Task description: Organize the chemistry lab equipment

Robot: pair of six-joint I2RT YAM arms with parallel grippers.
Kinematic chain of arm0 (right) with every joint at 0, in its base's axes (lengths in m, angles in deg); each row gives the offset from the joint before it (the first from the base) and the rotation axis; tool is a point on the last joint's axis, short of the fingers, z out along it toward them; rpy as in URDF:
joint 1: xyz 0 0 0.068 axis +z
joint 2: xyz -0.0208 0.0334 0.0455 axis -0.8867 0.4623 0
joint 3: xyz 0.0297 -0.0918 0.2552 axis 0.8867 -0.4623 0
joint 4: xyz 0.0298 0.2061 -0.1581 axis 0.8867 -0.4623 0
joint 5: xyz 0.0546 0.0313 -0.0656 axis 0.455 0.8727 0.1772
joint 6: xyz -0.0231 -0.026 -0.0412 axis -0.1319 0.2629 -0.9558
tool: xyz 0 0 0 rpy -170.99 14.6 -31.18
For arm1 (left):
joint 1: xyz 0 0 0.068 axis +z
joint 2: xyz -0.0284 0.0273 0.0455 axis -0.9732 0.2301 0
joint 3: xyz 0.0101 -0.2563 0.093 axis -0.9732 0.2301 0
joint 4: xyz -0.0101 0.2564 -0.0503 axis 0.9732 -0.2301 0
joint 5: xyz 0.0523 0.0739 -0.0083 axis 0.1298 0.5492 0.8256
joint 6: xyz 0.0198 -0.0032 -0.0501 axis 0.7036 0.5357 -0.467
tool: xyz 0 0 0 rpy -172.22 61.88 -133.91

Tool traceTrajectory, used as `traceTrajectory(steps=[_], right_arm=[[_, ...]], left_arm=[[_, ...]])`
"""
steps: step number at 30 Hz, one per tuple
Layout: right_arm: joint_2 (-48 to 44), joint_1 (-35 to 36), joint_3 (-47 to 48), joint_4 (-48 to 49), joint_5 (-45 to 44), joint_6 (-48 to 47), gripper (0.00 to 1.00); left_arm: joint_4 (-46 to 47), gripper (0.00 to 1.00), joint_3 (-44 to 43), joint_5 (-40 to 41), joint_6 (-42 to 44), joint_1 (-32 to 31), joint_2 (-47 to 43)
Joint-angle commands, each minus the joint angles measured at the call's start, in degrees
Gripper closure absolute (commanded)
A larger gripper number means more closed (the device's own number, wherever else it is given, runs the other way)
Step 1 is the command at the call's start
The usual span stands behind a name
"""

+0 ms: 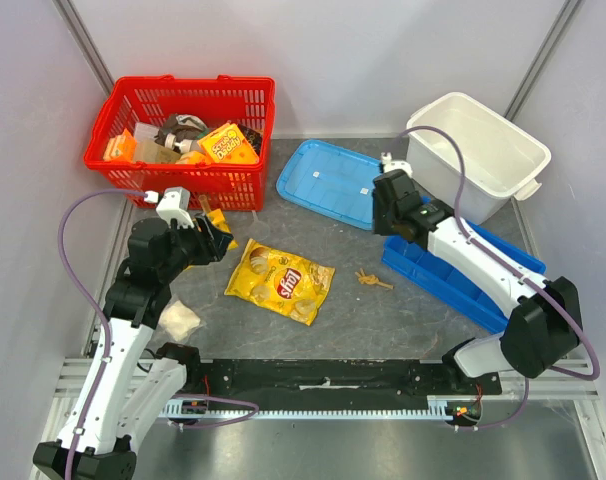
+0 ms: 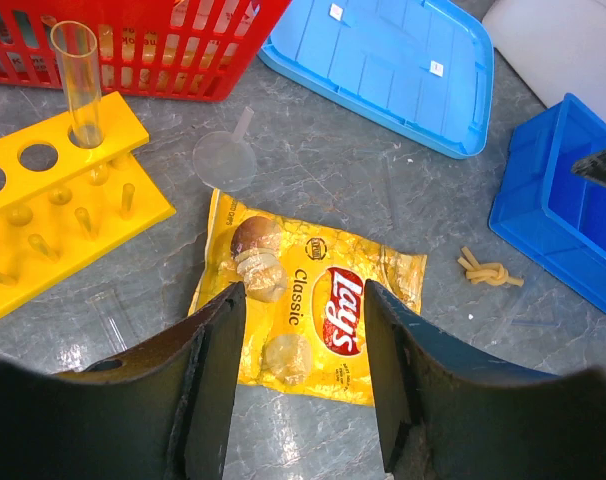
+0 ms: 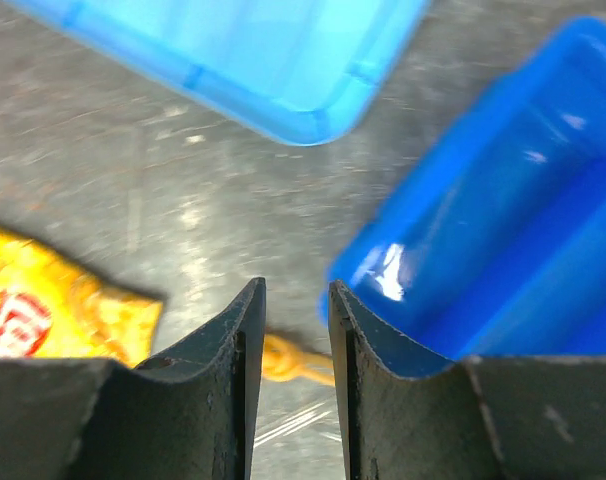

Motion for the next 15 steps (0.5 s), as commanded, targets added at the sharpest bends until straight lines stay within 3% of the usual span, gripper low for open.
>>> traceTrajectory(steps=[1,9,15], right_arm=[[1.68,7.41,4.44,3.21,0.3,1.7,0.6],[15.83,14.01,13.14,3.83,-6.46,7.5,0.63],[25.94,14.81,17.98,5.59,-3.49,6.28,0.65]], left_arm=[[2.09,0.43,0.01,1.4,-1.24,-0.16,-1.62],[1.74,0.44,0.01,1.93,-1.24,-0.16,-2.24],[1.65,0.44,-0.08,2.38,-1.15,-0.07,-2.94]])
